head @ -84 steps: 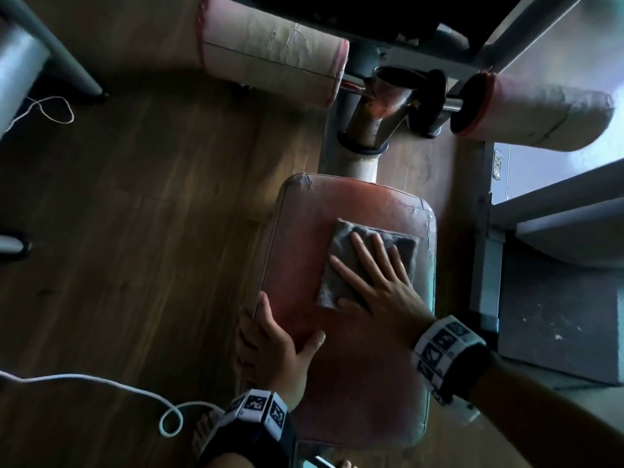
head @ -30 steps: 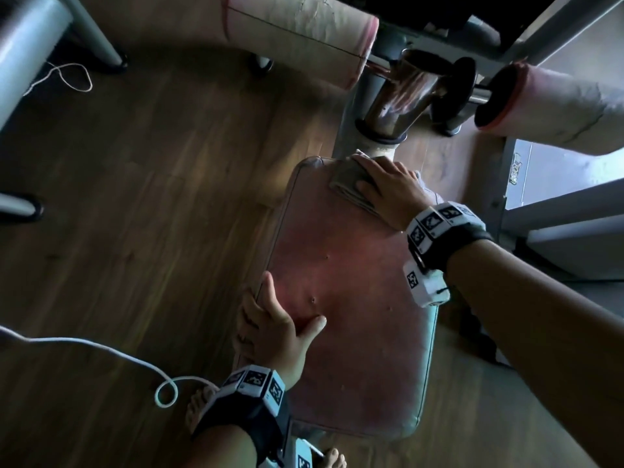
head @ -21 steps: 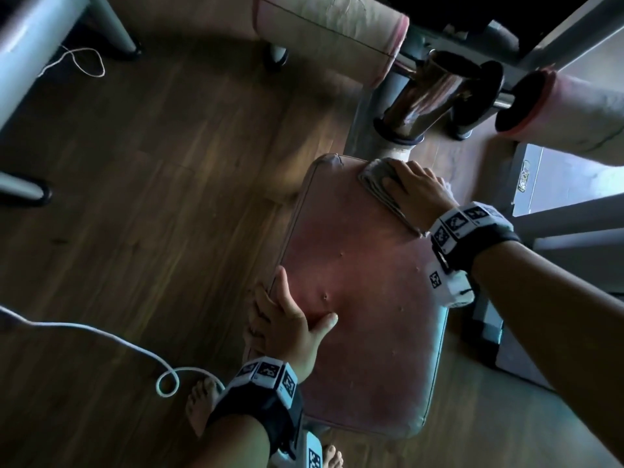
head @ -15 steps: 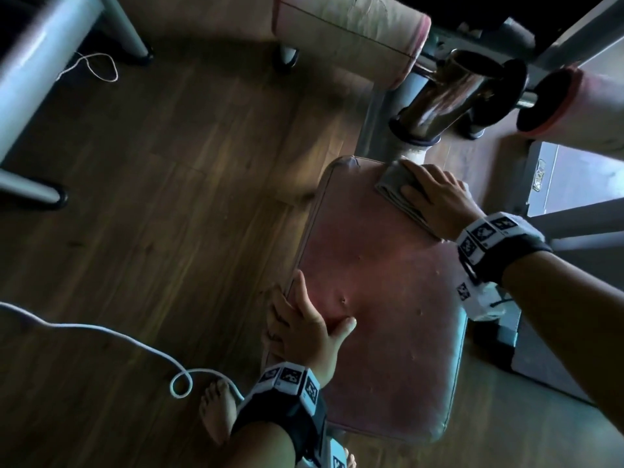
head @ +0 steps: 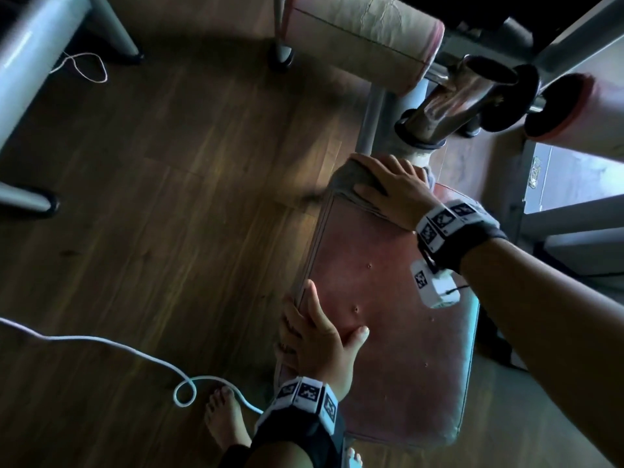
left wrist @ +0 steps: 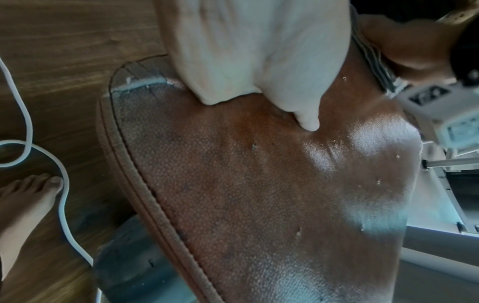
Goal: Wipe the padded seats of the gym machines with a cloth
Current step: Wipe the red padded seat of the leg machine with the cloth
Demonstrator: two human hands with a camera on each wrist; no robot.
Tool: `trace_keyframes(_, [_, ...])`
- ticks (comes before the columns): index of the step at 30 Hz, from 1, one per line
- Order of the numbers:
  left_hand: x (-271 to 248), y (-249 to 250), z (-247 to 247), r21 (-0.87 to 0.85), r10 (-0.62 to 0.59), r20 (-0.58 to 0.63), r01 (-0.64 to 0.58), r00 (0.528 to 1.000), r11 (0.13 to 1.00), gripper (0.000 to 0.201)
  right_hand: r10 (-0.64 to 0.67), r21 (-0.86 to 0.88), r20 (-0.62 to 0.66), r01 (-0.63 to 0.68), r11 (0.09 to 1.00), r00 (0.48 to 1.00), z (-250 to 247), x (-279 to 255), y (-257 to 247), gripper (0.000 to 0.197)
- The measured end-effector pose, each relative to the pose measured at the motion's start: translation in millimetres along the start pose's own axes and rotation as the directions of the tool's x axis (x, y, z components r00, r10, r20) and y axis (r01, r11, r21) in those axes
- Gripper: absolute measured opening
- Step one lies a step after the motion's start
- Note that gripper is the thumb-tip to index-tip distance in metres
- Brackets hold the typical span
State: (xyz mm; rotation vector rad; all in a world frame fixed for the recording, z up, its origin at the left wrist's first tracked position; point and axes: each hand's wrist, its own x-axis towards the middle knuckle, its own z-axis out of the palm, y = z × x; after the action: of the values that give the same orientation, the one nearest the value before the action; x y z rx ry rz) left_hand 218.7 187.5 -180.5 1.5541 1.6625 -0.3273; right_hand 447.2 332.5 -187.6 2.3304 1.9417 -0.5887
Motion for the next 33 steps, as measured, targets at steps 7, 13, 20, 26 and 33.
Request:
trace_keyframes(7, [0,-1,4,-0.040,0.009,-0.025,-0.010,1.000,0.999,0.115,0.176,0.019,0.038,-0.177,0.984,0.984,-6,4,0,0.048])
trace_keyframes(13, [-2,-2,-1,-0.014,0.027,-0.002,-0.027,1.000,1.000,0.114,0.043,-0.002,-0.026,-0.043,0.999,0.999,0,1,-12,0.056])
trace_keyframes(20, [0,0,2,0.009,0.007,-0.034,-0.007,0.999,1.000,0.113,0.266,0.037,-0.074,-0.264,0.964,0.961,1,-14,15,0.049])
trace_keyframes(26, [-2,-3,3,0.016,0.068,-0.108,-0.066,0.992,0.998,0.116,0.130,-0.049,-0.102,-0.136,0.990,0.986,16,19,-50,0.048])
trace_keyframes(33, [0,0,-1,0.041,0.028,-0.076,-0.025,0.997,0.999,0.117,-0.098,-0.080,-0.202,0.083,0.993,0.975,36,-13,-46,0.056])
